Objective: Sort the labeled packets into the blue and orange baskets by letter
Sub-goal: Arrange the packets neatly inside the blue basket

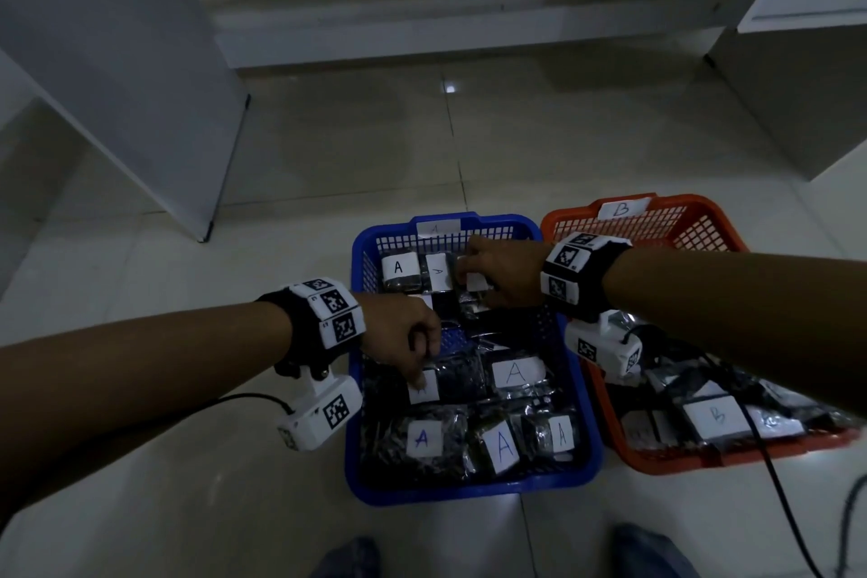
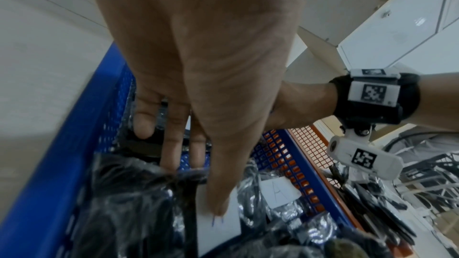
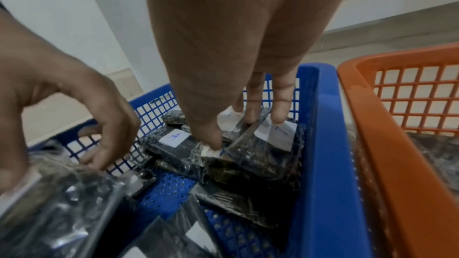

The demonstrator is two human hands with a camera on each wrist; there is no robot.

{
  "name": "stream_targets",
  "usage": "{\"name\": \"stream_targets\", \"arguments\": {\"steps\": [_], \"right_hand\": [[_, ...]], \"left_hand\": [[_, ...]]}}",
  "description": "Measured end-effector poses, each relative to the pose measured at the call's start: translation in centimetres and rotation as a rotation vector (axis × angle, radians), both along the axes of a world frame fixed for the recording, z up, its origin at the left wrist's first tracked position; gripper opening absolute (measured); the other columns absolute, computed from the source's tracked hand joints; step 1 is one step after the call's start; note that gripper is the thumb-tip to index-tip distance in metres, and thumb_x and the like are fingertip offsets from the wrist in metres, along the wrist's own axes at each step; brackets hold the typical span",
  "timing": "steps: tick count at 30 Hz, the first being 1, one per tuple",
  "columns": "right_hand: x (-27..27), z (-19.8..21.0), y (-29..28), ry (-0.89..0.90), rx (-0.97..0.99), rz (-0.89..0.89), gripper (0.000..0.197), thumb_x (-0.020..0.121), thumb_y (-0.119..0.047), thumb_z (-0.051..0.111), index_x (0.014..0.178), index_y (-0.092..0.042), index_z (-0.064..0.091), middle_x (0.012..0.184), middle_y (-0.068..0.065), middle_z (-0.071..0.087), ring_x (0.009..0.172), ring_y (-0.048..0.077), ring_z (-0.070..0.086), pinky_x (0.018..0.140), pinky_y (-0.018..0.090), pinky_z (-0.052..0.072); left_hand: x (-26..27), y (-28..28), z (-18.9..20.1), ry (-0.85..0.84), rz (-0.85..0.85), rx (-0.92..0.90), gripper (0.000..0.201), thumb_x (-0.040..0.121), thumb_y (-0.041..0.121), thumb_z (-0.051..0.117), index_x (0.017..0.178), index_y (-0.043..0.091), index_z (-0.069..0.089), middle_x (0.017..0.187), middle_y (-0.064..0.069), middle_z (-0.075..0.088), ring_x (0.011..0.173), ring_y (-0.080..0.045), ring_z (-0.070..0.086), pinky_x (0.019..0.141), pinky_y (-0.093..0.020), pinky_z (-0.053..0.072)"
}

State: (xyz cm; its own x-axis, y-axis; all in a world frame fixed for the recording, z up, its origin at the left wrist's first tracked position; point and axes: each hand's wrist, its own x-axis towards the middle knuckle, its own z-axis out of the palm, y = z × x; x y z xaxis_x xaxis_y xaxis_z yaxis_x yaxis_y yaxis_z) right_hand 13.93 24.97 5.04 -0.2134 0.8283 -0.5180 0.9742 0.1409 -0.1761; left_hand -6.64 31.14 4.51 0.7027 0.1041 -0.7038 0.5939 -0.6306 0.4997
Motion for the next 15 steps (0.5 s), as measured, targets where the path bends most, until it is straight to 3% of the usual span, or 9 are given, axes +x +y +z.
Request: {"name": "stream_targets", "arguments": {"steps": [4, 8, 12, 15], "right_hand": [[0.0, 0.3, 0.0, 0.014, -0.016, -0.015, 0.048, 0.094, -0.029, 0.064, 0.139, -0.022, 0.048, 0.135, 0.008, 0.040, 0.110, 0.029, 0.056, 0.092, 0.038, 0.050], [0.1, 0.4, -0.2, 0.024, -0.013, -0.009, 0.047, 0.095, -0.028, 0.064, 0.138, -0.022, 0.049, 0.134, 0.008, 0.041, 0.110, 0.028, 0.056, 0.093, 0.039, 0.050], [0.1, 0.4, -0.2, 0.032, -0.017, -0.010, 0.047, 0.094, -0.028, 0.064, 0.139, -0.023, 0.050, 0.133, 0.007, 0.040, 0.109, 0.027, 0.056, 0.093, 0.038, 0.050], [0.2, 0.5, -0.2, 0.058, -0.015, 0.006, 0.044, 0.096, -0.028, 0.063, 0.138, -0.021, 0.051, 0.133, 0.005, 0.042, 0.106, 0.020, 0.051, 0.092, 0.029, 0.045]], "left_hand": [[-0.1, -0.3, 0.0, -0.002, 0.002, 0.028, 0.045, 0.081, 0.036, 0.080, 0.119, 0.019, 0.062, 0.109, 0.007, 0.066, 0.078, 0.001, 0.057, 0.062, -0.005, 0.043], [0.1, -0.3, 0.1, 0.013, -0.019, 0.043, 0.050, 0.082, 0.037, 0.080, 0.124, 0.021, 0.060, 0.109, 0.007, 0.065, 0.086, -0.006, 0.059, 0.068, -0.010, 0.045], [0.3, 0.2, 0.8, 0.009, -0.004, 0.012, 0.042, 0.084, 0.033, 0.078, 0.119, 0.017, 0.063, 0.112, 0.001, 0.067, 0.095, -0.013, 0.061, 0.078, -0.018, 0.050], [0.1, 2.2, 2.2, -0.035, 0.120, -0.023, 0.032, 0.085, 0.032, 0.076, 0.112, 0.019, 0.067, 0.107, 0.004, 0.069, 0.096, -0.011, 0.064, 0.082, -0.024, 0.052]]}}
